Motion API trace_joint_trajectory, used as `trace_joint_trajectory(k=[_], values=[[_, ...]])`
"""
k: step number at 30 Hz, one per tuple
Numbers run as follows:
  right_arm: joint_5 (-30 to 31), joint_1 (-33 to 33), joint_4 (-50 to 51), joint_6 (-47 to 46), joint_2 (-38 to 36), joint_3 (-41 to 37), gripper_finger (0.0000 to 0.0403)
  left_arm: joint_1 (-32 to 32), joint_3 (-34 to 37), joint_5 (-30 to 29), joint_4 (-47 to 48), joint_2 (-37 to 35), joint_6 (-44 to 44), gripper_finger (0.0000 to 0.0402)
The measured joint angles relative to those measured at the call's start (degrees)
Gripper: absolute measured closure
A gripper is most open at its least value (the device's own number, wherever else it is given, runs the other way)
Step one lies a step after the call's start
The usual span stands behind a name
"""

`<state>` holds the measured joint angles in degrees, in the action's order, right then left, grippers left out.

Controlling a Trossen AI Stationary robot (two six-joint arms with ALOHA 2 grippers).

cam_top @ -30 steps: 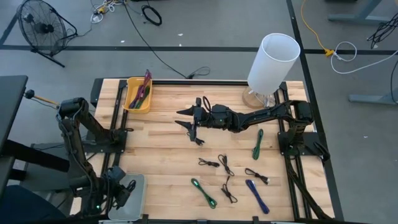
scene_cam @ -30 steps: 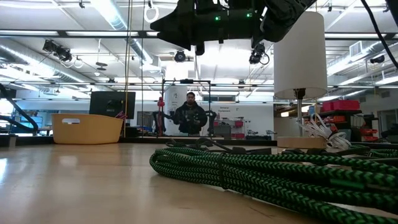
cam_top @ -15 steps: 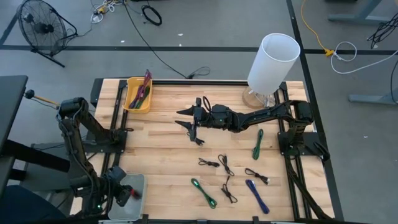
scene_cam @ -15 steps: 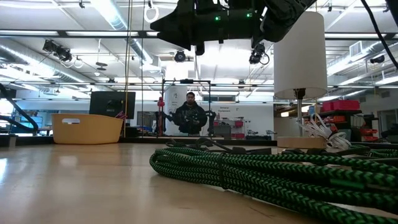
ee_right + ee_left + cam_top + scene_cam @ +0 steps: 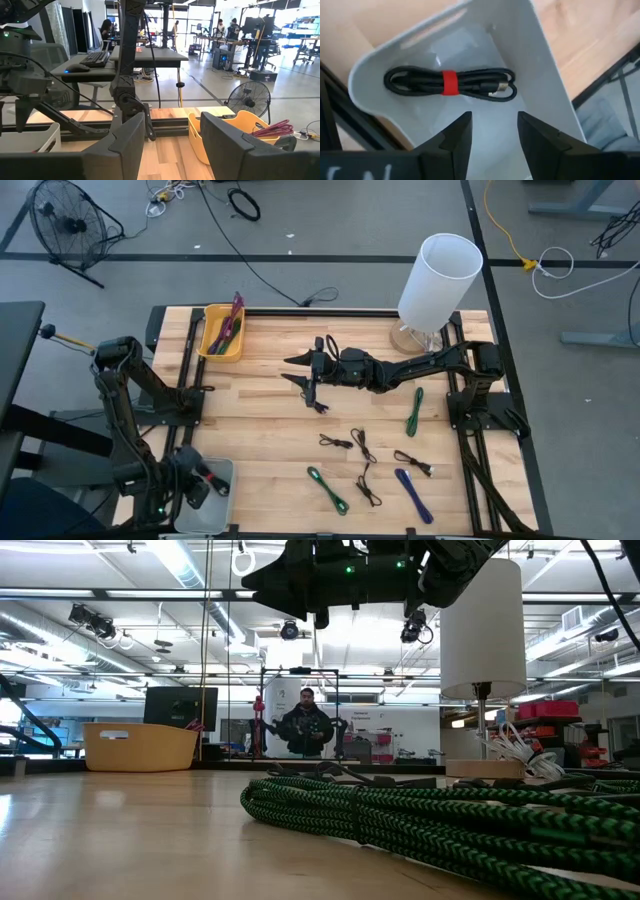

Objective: Pick & Place USB Port
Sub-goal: Put the black charger cable into the gray bin

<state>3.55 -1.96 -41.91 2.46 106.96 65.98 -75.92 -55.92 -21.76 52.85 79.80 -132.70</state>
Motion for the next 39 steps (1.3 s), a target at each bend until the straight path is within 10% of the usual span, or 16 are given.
trace_joint_trajectory(k=[13,24,39], values=[[-0.15,0.01,0.64,-0.01,0.0,0.0,0.0211,2.67,0.0,-5.52,13.94,-0.39,2.32,0.0269],[-0.03,0.02,1.27,-0.46,0.0,0.0,0.0211,12.04,0.0,-47.34,33.22,-9.27,22.49,0.0271],[-0.02,0.0,-0.43,-0.46,0.0,0.0,0.0211,30.82,0.0,-61.63,34.12,-30.85,55.55,0.0271]])
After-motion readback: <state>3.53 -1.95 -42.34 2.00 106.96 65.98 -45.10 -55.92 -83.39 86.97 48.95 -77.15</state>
